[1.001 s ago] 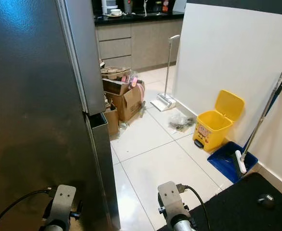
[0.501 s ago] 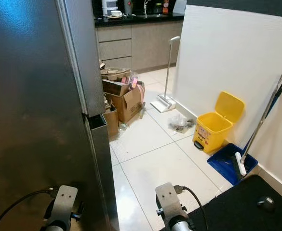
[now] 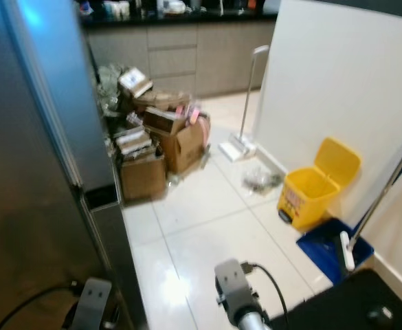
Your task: Restocking fridge
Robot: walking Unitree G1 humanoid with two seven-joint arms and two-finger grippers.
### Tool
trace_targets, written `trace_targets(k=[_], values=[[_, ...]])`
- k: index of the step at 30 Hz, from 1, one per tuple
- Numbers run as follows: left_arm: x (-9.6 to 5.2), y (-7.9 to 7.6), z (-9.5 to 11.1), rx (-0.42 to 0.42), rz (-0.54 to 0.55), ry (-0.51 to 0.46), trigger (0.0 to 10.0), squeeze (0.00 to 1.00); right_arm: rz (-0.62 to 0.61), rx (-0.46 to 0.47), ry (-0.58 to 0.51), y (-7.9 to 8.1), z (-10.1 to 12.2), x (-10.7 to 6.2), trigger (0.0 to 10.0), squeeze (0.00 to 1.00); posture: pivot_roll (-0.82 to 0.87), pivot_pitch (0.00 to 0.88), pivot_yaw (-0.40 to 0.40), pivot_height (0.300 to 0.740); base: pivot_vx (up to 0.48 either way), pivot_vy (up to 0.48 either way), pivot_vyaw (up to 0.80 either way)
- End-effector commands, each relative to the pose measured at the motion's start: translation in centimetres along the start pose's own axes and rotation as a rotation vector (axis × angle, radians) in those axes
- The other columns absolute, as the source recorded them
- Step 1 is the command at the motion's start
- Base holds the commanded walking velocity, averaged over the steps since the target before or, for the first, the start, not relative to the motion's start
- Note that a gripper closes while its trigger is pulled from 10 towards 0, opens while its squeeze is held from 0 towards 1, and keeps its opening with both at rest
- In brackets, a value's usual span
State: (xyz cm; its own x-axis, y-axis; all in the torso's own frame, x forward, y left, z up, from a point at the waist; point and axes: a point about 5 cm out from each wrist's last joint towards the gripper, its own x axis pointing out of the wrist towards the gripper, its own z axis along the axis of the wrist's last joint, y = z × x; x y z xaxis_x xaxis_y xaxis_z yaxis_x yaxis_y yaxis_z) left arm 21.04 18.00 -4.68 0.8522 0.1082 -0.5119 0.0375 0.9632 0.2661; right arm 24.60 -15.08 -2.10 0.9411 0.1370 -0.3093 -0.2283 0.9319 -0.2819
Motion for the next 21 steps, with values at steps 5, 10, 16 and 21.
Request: trace_targets(k=[5, 10, 16, 21], values=[[0.7, 1.1, 2.0, 0.003, 0.05, -0.08, 10.0, 0.0, -0.018, 0.004, -0.008, -0.4, 0.0, 0.0, 10.0, 0.0, -0.08, 0.019, 0.006, 0.74, 0.0, 0.0, 0.0], [0.7, 1.3, 1.9, 0.003, 0.067, -0.071, 10.0, 0.0, -0.016, 0.004, -0.007, -0.4, 0.0, 0.0, 10.0, 0.0, -0.08, 0.019, 0.006, 0.74, 0.0, 0.0, 0.0], [0.6, 2.0, 1.5, 0.014, 0.118, -0.058, 10.0, 0.0, 0.004, -0.001, -0.008, -0.1, 0.0, -0.1, 10.0, 0.0, -0.08, 0.022, 0.011, 0.74, 0.0, 0.0, 0.0], [-0.3, 3.5, 1.1, 0.036, 0.163, -0.084, 10.0, 0.0, 0.047, -0.025, -0.044, 0.7, 0.5, -0.1, 10.0, 0.0, -0.08, 0.036, 0.028, 0.74, 0.0, 0.0, 0.0]])
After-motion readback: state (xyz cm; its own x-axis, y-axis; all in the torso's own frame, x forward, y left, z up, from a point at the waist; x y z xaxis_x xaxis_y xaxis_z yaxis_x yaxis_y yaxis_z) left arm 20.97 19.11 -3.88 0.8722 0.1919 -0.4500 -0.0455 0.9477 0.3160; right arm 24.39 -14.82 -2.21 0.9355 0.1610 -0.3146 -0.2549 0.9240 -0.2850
